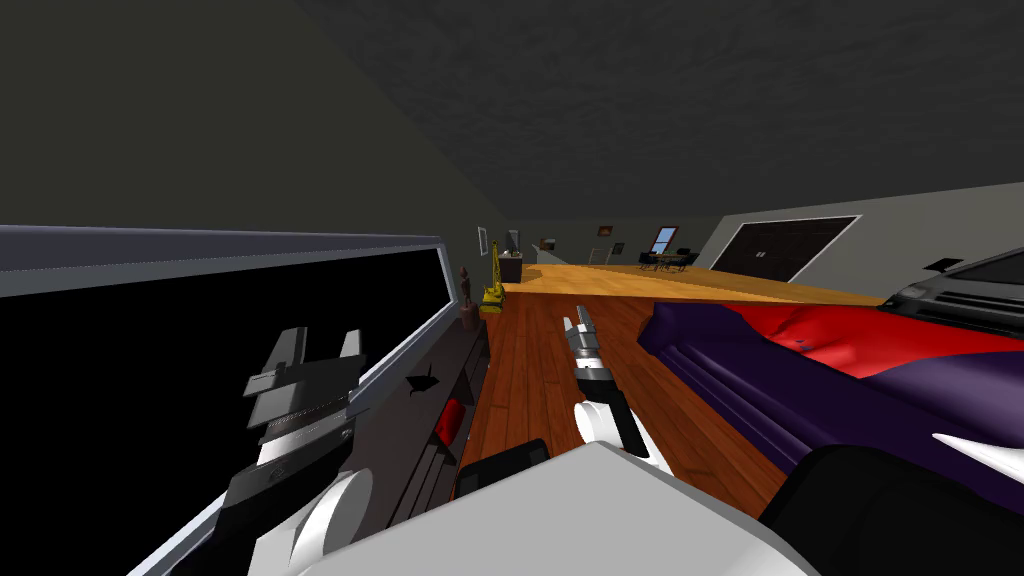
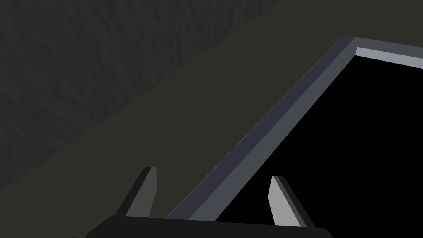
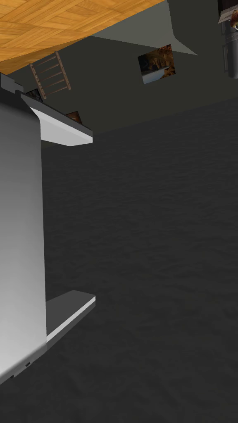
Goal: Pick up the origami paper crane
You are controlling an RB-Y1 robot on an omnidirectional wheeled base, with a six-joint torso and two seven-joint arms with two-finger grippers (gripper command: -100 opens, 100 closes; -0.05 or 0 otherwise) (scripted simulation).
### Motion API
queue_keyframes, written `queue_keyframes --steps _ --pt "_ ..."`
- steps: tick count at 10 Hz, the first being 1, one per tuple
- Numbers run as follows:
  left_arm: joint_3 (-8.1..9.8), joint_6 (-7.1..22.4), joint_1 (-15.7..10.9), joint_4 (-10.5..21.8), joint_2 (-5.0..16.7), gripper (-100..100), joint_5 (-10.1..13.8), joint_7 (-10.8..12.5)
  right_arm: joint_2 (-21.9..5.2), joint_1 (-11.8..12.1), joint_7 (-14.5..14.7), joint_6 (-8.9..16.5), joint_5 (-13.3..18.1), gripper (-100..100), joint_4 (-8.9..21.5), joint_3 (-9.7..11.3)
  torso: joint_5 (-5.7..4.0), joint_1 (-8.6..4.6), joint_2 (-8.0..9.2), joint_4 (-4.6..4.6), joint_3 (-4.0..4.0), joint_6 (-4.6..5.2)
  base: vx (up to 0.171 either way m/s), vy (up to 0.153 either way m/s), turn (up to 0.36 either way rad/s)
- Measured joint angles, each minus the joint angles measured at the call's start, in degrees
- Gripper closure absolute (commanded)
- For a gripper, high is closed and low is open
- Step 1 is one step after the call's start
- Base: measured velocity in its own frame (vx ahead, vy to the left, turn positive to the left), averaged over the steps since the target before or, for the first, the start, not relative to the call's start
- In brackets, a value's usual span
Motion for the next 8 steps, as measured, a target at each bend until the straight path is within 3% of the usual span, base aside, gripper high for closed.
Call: queue_keyframes --steps 4,8 --pt "-1.08 -0.9 0.4 2.3 4.3 -100 0.1 1.7 0.0 0.0 0.0 0.0 0.0 0 0.0 0.0 0.01 0.06 0.14 0.03 0.08 0.0 -0.038 0.011 0.02" --pt "-2.2 -1.7 -0.8 7.9 9.8 -100 0.1 5.2 0.0 0.0 0.0 0.0 0.0 0 0.0 0.0 0.02 0.07 0.09 0.02 0.05 0.0 -0.024 0.011 -0.003"
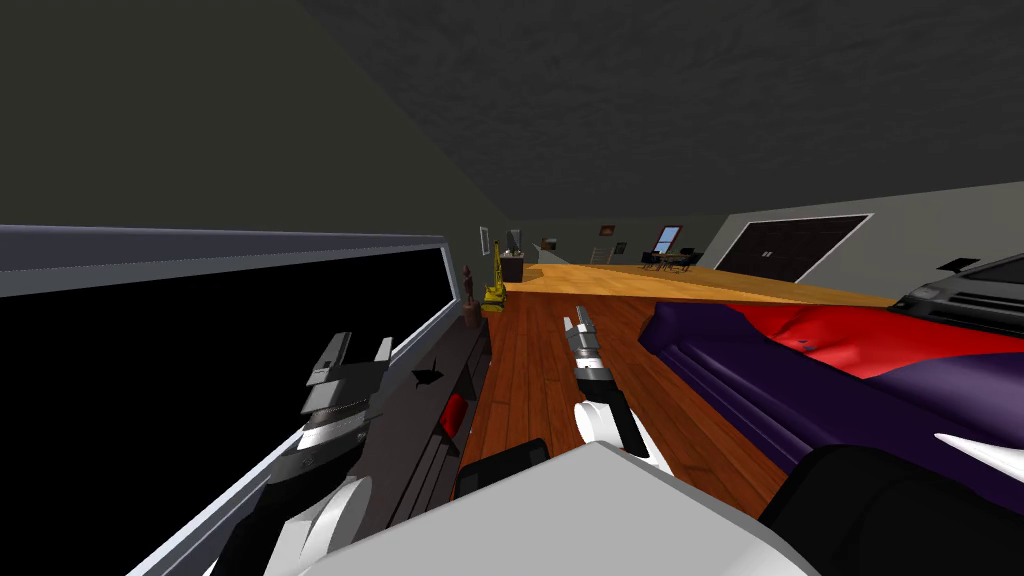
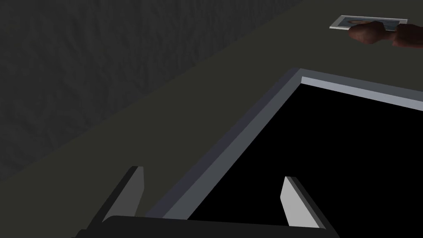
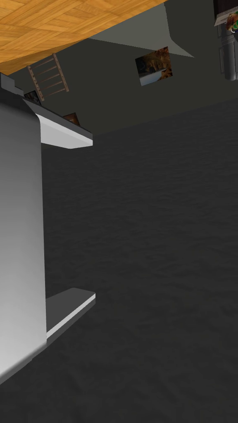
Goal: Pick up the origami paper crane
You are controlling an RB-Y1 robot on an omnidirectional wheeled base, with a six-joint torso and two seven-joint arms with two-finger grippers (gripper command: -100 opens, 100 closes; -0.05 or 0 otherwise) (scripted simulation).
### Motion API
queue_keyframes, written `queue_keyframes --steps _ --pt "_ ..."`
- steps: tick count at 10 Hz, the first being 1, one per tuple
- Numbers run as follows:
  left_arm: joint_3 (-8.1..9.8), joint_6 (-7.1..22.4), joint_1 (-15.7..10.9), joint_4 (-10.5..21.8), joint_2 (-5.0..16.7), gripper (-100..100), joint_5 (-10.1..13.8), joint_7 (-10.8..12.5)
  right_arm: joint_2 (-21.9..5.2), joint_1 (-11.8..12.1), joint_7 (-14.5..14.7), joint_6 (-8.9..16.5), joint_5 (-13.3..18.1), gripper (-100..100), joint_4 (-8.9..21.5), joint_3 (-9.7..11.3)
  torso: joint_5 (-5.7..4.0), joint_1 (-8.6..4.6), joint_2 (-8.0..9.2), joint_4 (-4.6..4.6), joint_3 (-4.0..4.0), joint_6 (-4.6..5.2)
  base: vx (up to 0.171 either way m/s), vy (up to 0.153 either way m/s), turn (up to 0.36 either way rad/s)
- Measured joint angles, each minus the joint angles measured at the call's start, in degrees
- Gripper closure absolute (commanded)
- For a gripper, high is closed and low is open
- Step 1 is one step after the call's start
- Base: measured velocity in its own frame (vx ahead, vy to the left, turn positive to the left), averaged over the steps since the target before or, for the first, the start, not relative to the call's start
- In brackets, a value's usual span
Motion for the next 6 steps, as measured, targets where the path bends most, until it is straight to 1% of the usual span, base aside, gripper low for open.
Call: queue_keyframes --steps 2,3,5,6 --pt "-1.29 -1.2 0.0 3.4 2.7 -100 -0.3 2.4 0.0 0.0 0.0 0.0 0.0 0 0.0 0.0 0.0 0.0 -0.01 0.0 -0.01 0.0 -0.017 0.011 -0.013" --pt "-1.48 -1.5 0.4 4.1 3.5 -100 -0.3 3.2 0.0 0.0 0.0 0.0 0.0 0 0.0 0.0 -0.01 -0.02 -0.03 0.0 -0.01 -0.01 -0.009 0.005 -0.016" --pt "-2.0 -2.6 -0.3 8.2 6.3 -100 -0.4 5.6 0.0 0.0 0.0 0.0 0.0 0 0.0 0.0 -0.01 -0.02 -0.07 -0.01 -0.04 0.0 -0.006 0.007 -0.03" --pt "-2.61 -2.9 -0.6 9.9 7.7 -100 -0.6 7.1 0.0 0.0 0.0 0.0 0.0 0 0.0 0.0 0.0 -0.02 -0.08 -0.01 -0.04 0.0 -0.002 0.006 -0.02"
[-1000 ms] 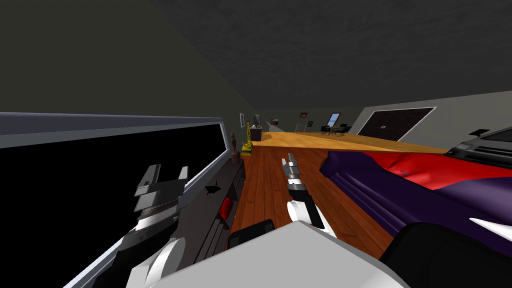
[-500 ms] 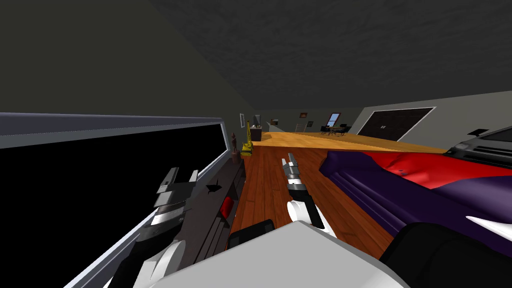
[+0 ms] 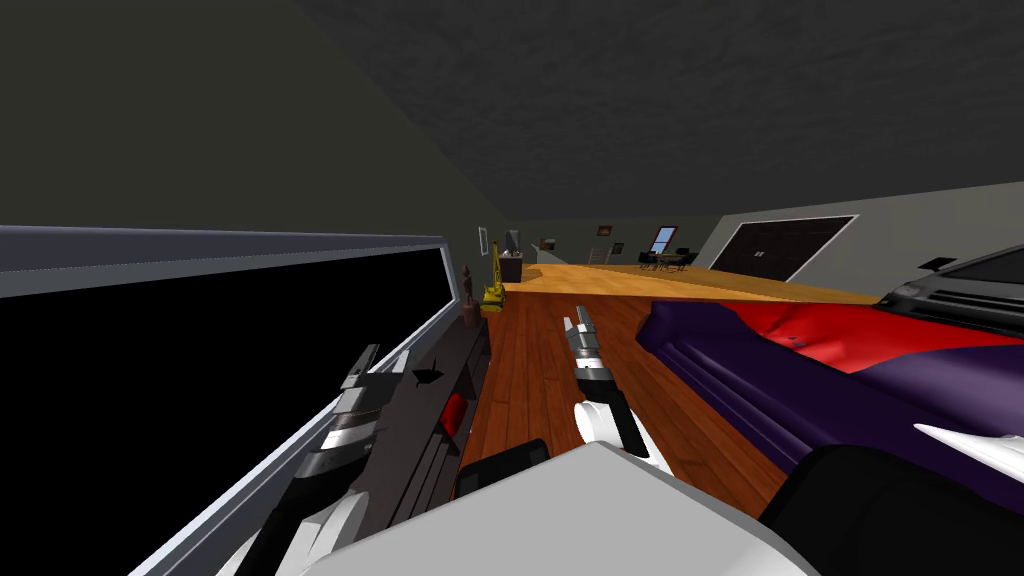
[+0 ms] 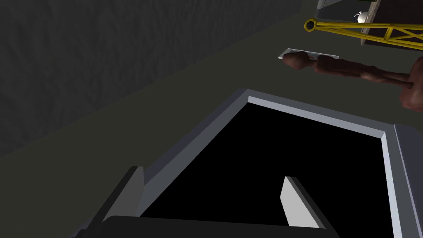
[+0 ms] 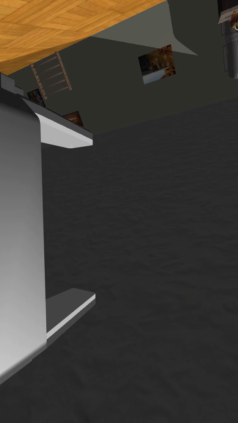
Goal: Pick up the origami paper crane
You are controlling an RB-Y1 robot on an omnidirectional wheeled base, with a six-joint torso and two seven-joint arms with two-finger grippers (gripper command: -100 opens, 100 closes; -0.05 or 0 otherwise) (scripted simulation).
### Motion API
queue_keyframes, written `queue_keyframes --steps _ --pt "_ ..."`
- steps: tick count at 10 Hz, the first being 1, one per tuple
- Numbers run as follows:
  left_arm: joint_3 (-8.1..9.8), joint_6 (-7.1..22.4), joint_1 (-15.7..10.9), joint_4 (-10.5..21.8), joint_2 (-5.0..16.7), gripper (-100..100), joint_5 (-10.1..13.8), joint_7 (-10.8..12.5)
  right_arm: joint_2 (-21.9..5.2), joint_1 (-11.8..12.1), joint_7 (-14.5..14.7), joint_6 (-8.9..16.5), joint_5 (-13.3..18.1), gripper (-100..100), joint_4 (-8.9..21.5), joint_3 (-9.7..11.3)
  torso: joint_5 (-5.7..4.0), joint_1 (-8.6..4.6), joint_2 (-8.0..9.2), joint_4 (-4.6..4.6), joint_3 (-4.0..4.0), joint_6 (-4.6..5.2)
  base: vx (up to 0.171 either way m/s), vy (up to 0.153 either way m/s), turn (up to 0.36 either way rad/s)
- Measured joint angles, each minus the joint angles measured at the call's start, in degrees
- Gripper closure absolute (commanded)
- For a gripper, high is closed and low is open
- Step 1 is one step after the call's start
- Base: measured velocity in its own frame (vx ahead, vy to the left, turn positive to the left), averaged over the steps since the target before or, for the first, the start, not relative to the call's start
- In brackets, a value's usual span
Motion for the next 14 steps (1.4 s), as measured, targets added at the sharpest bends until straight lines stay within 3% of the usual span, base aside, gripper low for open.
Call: queue_keyframes --steps 7,10,14 --pt "-2.97 -2.7 -1.1 12.0 6.2 -100 -1.0 7.2 0.0 0.0 0.0 0.0 0.0 0 0.0 0.0 -0.01 -0.03 -0.05 -0.01 -0.03 0.0 0.006 0.003 -0.044" --pt "-3.99 -3.9 -1.1 16.9 9.7 -100 -1.3 11.4 0.0 0.0 0.0 0.0 0.0 0 0.0 0.0 -0.01 -0.02 -0.06 -0.01 -0.03 -0.01 0.011 0.004 -0.03" --pt "-5.58 -4.6 -1.8 22.8 12.3 -100 -1.8 15.2 0.0 0.0 0.0 0.0 0.0 0 0.0 0.0 -0.01 -0.04 -0.07 -0.01 -0.04 0.0 0.012 0.002 -0.035"
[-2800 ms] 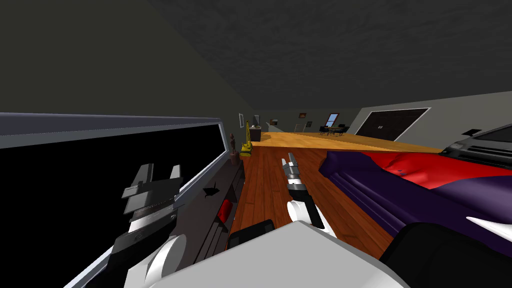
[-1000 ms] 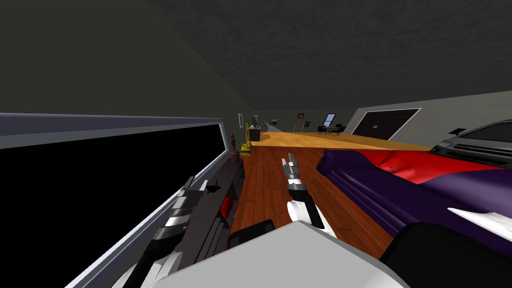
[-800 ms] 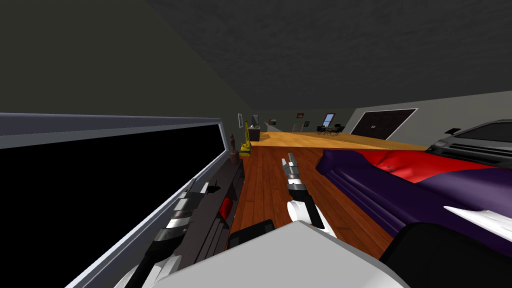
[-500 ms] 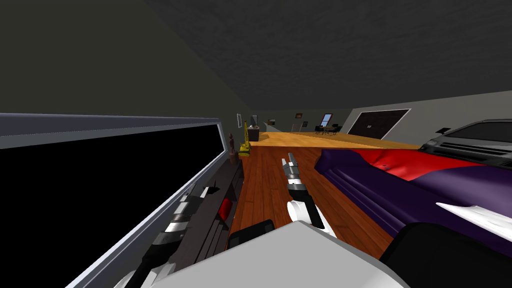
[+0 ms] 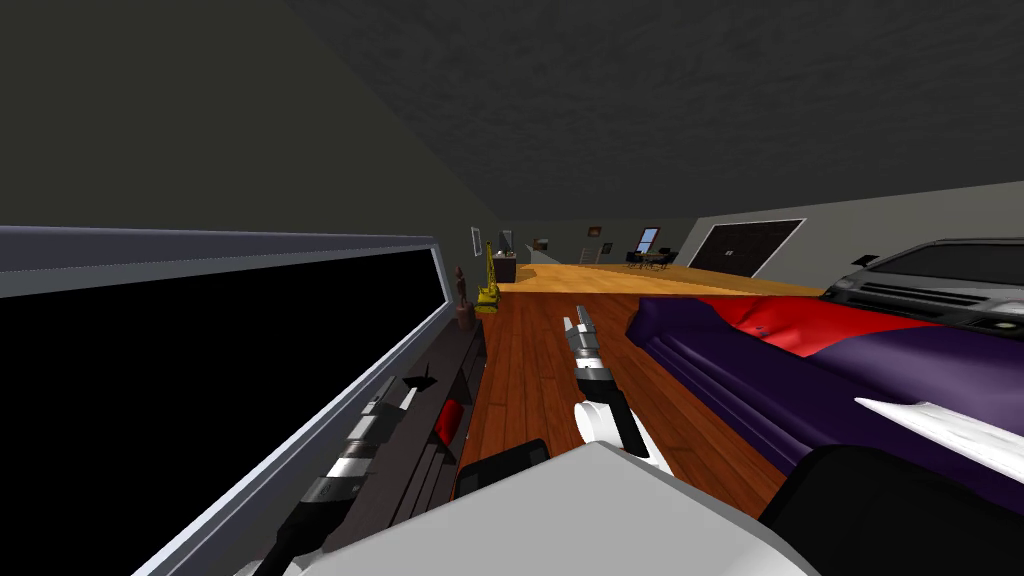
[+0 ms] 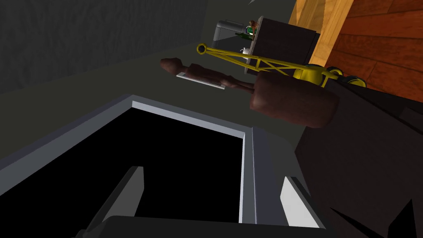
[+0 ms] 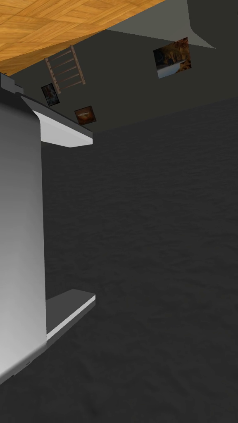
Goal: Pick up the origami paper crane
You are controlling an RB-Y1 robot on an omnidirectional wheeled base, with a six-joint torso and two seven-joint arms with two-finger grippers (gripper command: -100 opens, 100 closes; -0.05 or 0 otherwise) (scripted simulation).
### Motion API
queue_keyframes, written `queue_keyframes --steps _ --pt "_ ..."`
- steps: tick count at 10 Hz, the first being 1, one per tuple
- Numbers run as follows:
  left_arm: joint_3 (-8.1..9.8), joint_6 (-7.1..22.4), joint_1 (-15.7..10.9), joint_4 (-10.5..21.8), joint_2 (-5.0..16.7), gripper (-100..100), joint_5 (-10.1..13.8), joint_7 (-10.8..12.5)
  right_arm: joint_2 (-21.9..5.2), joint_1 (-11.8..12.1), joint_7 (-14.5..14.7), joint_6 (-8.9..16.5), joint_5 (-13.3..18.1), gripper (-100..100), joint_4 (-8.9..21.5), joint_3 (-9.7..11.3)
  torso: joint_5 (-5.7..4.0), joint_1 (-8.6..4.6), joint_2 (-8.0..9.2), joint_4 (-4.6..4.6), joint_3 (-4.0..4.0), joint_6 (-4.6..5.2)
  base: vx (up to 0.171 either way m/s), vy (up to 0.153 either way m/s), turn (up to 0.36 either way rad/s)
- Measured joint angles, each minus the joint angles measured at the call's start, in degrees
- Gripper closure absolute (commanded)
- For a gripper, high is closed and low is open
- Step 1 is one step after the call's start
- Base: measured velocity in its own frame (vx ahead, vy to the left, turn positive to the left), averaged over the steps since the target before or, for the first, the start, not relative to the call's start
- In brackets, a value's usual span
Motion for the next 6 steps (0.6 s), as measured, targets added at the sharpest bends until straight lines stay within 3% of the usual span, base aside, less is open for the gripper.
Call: queue_keyframes --steps 2,6 --pt "-0.53 -0.2 -0.2 2.1 0.3 -100 -0.2 0.9 0.0 0.0 0.0 0.0 0.0 0 0.0 0.0 0.0 0.0 0.02 0.0 0.01 -0.02 0.008 0.001 -0.016" --pt "-1.92 -2.1 -0.6 8.0 2.8 -100 -0.5 4.7 0.0 0.0 0.0 0.0 0.0 0 0.0 0.0 0.0 0.0 0.01 0.0 0.0 -0.01 0.014 0.002 -0.031"
